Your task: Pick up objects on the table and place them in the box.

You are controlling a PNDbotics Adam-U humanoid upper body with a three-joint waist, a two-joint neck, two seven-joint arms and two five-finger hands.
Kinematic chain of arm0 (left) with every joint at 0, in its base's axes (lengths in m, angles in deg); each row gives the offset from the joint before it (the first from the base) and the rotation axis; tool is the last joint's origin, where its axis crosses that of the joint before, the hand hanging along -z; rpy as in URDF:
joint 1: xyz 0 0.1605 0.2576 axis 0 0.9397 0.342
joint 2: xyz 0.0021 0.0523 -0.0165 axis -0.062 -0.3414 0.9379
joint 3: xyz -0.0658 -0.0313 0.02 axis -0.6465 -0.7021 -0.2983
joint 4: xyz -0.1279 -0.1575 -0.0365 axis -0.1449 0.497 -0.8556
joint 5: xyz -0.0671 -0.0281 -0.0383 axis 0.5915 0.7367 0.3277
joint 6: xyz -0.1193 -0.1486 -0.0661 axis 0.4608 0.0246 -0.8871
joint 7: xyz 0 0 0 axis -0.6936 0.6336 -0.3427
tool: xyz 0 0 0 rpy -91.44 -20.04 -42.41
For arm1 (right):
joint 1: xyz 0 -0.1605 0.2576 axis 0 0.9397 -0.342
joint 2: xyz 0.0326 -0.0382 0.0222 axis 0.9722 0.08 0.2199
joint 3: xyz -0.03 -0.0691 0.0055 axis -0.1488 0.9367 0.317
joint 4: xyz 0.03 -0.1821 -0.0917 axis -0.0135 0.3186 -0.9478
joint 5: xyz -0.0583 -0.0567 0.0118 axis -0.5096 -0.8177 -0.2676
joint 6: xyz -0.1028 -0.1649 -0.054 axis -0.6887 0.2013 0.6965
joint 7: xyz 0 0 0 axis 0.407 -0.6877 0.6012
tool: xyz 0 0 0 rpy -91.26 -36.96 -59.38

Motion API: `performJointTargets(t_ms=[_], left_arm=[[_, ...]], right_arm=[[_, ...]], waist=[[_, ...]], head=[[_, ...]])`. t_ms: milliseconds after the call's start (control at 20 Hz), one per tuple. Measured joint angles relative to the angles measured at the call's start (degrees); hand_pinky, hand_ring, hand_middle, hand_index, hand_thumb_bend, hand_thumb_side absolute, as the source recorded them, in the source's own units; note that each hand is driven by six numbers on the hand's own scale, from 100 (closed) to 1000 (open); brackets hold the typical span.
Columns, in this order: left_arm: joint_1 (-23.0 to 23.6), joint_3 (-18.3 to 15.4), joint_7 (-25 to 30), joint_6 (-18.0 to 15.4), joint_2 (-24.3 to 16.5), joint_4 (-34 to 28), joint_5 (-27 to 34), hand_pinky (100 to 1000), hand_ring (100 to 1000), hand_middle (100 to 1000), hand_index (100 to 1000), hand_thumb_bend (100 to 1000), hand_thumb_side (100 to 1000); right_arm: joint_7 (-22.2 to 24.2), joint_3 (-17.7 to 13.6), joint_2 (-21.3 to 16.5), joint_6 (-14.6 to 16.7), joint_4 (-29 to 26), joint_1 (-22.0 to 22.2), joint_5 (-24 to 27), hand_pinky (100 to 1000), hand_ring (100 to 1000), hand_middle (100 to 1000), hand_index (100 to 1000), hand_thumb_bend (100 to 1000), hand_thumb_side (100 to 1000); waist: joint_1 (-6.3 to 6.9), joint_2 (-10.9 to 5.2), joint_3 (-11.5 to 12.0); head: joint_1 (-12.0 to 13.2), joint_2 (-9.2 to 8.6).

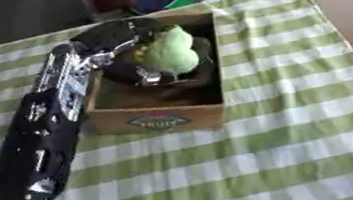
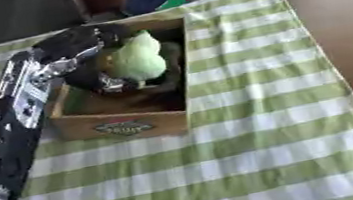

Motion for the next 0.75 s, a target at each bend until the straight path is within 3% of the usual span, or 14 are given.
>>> performJointTargets(t_ms=[150,400,550,750], left_arm=[[0.2,0.0,-0.3,0.0,-0.2,0.0,0.0,771,960,935,1000,628,998],[0.2,-0.5,-1.7,0.7,-0.4,-1.3,1.7,740,930,889,981,428,1000],[0.3,-1.1,-3.8,2.6,-0.8,-3.9,5.5,711,908,851,956,255,1000],[1.7,-1.8,-6.8,6.8,-2.0,-8.2,13.1,673,882,814,939,104,1000]], right_arm=[[0.0,0.0,0.0,0.0,0.0,0.0,0.1,783,767,665,826,100,1000],[-0.1,0.0,0.0,-0.1,0.0,0.0,0.1,783,767,666,827,100,1000],[-0.2,0.0,0.0,0.0,0.0,0.0,0.2,783,767,666,826,100,1000],[-0.4,0.0,0.0,0.1,0.0,0.0,0.2,783,767,667,826,100,1000]], waist=[[0.06,-0.06,0.0],[0.12,-0.17,0.3],[0.13,-0.4,0.4],[0.13,-0.65,0.8]], head=[[0.0,0.0],[-0.3,0.0],[-0.6,0.01],[-1.6,0.29]])
